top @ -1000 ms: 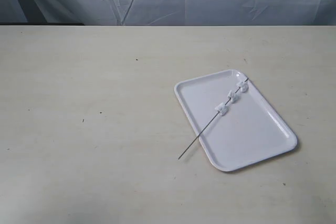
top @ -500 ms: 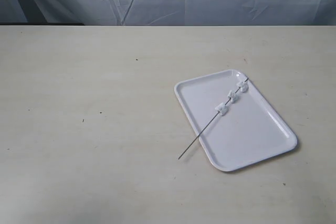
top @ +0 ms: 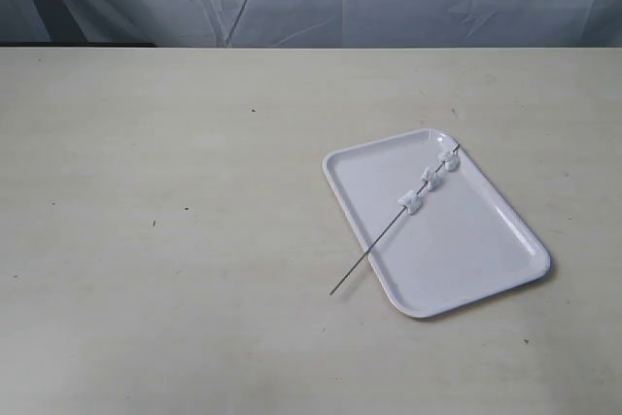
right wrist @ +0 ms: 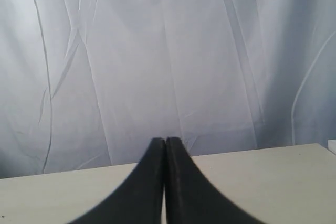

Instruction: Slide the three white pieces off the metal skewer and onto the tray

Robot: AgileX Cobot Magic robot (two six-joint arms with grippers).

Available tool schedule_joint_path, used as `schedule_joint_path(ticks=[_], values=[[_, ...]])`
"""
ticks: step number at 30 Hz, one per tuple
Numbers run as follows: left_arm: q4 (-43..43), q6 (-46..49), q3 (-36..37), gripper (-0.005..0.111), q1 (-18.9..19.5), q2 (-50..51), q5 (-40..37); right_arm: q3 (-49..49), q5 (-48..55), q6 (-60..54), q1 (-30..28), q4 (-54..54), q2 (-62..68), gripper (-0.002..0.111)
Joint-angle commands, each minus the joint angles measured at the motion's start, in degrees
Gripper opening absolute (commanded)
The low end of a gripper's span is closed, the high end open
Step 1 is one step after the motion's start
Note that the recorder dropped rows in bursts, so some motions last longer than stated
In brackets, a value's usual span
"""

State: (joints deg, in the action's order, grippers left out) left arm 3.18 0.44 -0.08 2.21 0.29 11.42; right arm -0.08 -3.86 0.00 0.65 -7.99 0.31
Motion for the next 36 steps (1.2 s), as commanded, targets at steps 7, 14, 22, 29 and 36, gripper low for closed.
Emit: schedule_joint_path(ticks=[7, 14, 22, 29, 36], values=[[0.2, -0.4, 0.1, 0.0, -0.3, -0.3, 15.9, 0.1, -4.5, 0.3, -0.3, -4.5, -0.3, -0.001], [-1.5, -4.8, 0.1, 0.0, -0.3, -0.3, 22.4, 0.1, -13.6, 10.6, -0.3, -16.9, -0.3, -0.001], [-29.2, -25.7, -15.4, 0.0, -0.3, 7.2, 10.7, -14.1, -11.5, 14.8, 0.7, 3.1, 3.2, -0.001], [-40.8, -32.1, -40.4, 0.005, -9.6, 40.7, -4.0, -35.1, 6.8, 14.8, 1.2, 6.5, 27.4, 0.025], [-45.0, -37.3, -56.5, 0.03, -25.6, 63.1, -20.0, -49.1, 22.5, 12.0, 4.5, 6.3, 45.7, 0.031]])
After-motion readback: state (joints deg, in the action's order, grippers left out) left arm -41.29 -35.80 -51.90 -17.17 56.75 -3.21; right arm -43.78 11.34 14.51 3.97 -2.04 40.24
